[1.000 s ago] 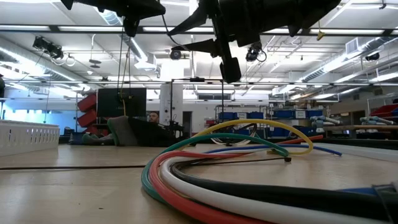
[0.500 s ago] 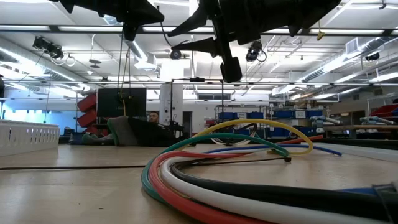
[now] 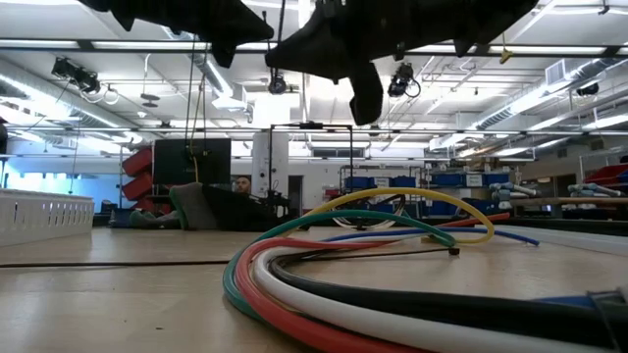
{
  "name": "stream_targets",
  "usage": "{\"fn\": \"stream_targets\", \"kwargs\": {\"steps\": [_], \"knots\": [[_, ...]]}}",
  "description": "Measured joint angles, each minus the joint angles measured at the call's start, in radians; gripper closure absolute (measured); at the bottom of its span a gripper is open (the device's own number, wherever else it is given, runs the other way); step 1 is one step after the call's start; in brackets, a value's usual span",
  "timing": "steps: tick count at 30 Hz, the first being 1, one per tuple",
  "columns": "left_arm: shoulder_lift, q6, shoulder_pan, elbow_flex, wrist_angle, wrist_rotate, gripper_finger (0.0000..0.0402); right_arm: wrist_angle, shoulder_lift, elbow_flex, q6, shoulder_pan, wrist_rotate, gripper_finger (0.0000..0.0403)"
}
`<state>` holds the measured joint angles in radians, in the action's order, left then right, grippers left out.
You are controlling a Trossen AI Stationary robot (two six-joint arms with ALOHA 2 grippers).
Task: Ziptie cables
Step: Insert the top black zip tie pointed tail end through the slot to form a loop
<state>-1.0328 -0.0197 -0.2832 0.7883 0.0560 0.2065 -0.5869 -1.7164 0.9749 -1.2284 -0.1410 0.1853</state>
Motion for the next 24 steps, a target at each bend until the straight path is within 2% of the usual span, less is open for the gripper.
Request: {"fn": "stream_targets", "kwargs": {"steps": [4,9,12,18,24], "knots": [[-0.043,-0.159,0.067,0.0,0.002,-0.108,0.0401,0.004,0.0,0.0,0.358,0.012,-0.081,0.0402],[-0.095,-0.387,0.19,-0.02,0.049,-0.319,0.0401,0.01,0.0,-0.002,0.776,0.06,-0.286,0.0402],[-0.121,-0.516,0.267,-0.039,0.12,-0.432,0.0401,0.007,0.001,-0.022,0.957,0.089,-0.376,0.0402],[-0.154,-0.691,0.368,-0.043,0.167,-0.611,0.0401,-0.109,0.001,-0.087,1.214,0.136,-0.488,0.0402],[-0.233,-0.848,0.403,-0.043,0.222,-0.711,0.0401,-0.125,0.0,-0.097,1.305,0.145,-0.487,0.0402]]}}
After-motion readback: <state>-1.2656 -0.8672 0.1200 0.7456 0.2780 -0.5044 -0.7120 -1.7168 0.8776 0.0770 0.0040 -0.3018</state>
